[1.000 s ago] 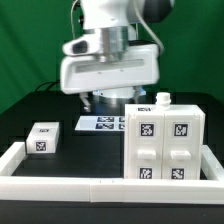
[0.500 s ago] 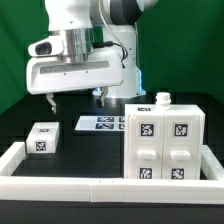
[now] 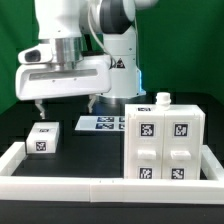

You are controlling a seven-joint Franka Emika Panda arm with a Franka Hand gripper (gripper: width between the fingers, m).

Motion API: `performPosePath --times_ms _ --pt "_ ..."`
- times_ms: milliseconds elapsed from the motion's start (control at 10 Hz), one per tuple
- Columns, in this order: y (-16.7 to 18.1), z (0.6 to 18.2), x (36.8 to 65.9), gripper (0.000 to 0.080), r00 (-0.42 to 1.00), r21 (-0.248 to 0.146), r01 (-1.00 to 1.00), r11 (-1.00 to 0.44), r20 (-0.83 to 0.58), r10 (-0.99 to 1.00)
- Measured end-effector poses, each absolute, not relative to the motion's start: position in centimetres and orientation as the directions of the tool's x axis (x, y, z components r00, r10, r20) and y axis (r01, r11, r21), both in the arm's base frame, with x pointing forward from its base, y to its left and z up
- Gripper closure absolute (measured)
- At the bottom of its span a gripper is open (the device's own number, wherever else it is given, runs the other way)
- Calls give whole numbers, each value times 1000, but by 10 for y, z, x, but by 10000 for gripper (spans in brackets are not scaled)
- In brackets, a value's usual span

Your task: Assemble cabinet

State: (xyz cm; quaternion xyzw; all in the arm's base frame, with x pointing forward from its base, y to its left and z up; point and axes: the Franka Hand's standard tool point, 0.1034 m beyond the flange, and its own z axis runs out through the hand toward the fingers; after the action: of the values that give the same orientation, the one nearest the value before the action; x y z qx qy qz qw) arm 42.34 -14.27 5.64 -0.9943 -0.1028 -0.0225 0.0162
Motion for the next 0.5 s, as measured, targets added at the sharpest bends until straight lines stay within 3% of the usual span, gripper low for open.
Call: performPosePath --times_ms 300,500 --pt "-165 39 412 2 980 -33 200 -979 19 200" --pt "-172 37 420 2 976 -28 218 -975 25 218"
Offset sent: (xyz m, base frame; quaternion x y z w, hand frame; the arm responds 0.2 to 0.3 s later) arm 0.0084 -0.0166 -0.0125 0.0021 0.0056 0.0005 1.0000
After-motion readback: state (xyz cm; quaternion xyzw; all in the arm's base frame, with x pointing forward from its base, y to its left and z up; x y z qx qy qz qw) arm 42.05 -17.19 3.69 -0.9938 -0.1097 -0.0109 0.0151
